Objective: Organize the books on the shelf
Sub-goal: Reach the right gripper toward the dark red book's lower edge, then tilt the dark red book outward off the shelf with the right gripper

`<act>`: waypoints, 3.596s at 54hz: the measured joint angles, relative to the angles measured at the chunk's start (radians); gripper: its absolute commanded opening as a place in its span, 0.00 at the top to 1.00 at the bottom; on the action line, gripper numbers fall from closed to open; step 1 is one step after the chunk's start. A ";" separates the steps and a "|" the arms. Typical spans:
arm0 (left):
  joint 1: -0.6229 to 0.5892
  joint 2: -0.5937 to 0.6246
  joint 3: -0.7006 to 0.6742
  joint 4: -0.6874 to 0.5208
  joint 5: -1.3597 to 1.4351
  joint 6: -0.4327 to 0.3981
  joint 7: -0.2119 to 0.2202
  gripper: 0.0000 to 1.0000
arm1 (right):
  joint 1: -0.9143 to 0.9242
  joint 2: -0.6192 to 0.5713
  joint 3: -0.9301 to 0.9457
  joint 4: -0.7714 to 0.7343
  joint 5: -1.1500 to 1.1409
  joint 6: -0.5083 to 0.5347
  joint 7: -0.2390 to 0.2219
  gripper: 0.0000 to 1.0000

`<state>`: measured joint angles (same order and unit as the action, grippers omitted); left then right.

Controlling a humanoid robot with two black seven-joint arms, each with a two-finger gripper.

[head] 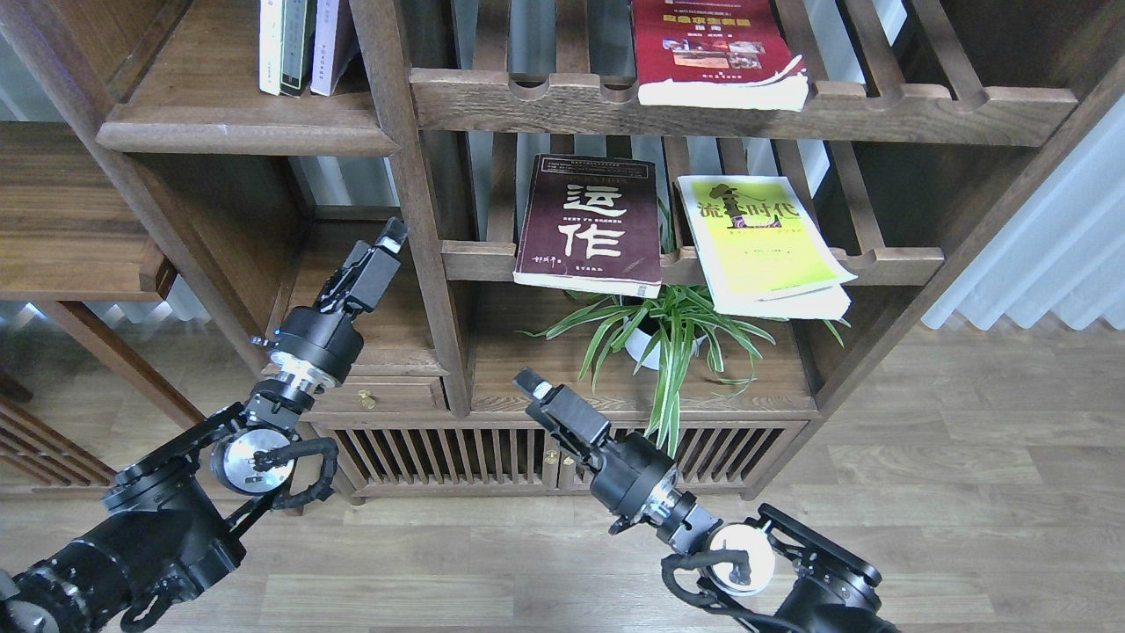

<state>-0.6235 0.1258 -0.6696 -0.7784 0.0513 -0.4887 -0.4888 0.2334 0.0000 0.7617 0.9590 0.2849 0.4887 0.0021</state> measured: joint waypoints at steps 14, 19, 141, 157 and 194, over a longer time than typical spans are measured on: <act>0.011 0.008 0.003 -0.045 -0.002 0.000 0.000 0.00 | 0.031 0.000 -0.002 0.000 0.041 0.000 0.149 0.01; 0.013 0.005 0.003 -0.061 -0.002 0.000 0.000 0.00 | 0.032 0.000 -0.008 0.000 0.045 0.000 0.193 0.01; 0.028 -0.041 0.009 -0.054 0.002 0.000 0.000 0.00 | 0.340 0.000 -0.023 -0.147 0.398 -0.479 0.210 0.05; 0.027 -0.042 0.009 -0.047 0.002 0.000 0.000 0.00 | 0.373 0.000 -0.024 -0.147 0.415 -0.482 0.208 0.08; 0.028 -0.042 0.004 -0.041 0.002 0.000 0.000 0.00 | 0.376 0.000 -0.033 -0.154 0.410 -0.481 0.209 0.38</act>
<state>-0.5951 0.0842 -0.6657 -0.8194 0.0536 -0.4887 -0.4887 0.6089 0.0000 0.7290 0.8054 0.6945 0.0077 0.2112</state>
